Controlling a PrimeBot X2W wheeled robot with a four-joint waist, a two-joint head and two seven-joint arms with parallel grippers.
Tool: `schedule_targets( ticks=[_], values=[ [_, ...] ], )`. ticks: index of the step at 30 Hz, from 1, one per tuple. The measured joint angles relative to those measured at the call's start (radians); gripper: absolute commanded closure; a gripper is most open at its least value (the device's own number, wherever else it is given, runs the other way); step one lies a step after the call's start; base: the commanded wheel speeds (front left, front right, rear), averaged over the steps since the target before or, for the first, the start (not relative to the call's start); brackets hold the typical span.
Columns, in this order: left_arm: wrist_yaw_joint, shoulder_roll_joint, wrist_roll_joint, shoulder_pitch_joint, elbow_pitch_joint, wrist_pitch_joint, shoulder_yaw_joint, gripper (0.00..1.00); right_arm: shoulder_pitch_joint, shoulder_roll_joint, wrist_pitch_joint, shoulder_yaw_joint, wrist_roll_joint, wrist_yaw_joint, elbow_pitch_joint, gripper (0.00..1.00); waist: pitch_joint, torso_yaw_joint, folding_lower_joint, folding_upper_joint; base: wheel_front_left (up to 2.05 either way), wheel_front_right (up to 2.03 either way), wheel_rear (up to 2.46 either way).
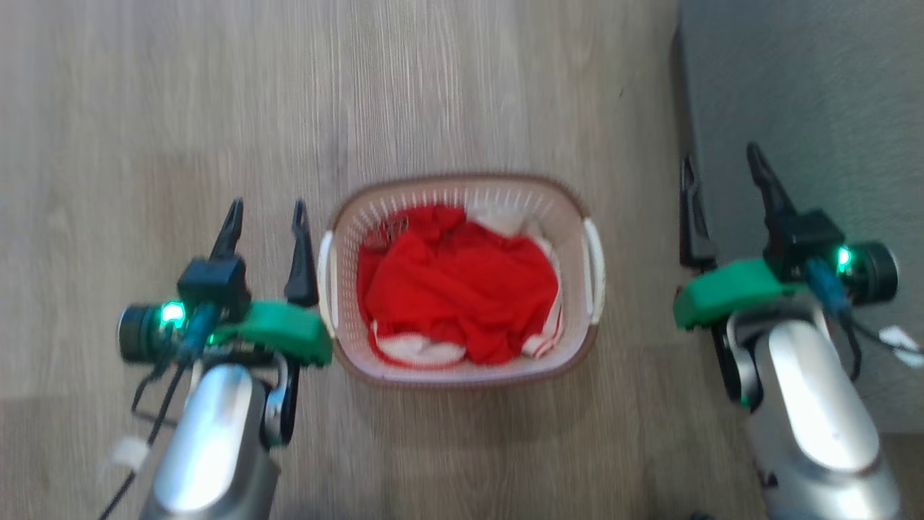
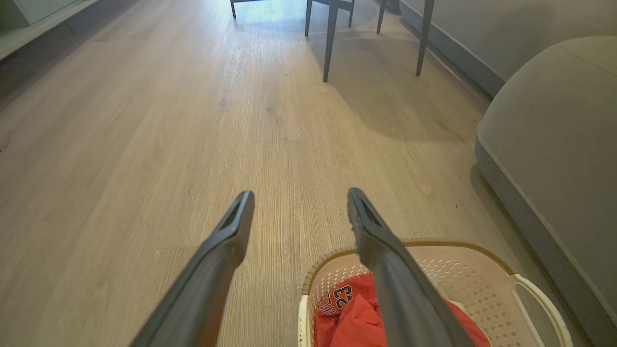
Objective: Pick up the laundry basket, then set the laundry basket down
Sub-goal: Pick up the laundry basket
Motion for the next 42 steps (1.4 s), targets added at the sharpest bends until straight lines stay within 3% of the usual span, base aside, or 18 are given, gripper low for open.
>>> schedule_targets(
  ticks=[16, 42],
  values=[
    [0.0, -0.011, -0.143, -0.298, 0.329, -0.001, -0.147, 0.0, -0.245, -0.013, 0.0, 0.018, 0.007, 0.0, 0.284, 0.0, 0.332, 0.047, -0.0002, 0.0, 0.0, 0.0, 0.0],
    [-0.028, -0.016, -0.293, -0.486, 0.699, -0.001, -0.368, 0.0, -0.335, -0.017, 0.0, 0.113, 0.137, 0.0, 0.544, 0.0, 0.457, 0.056, -0.0004, 0.0, 0.0, 0.0, 0.0]
  ],
)
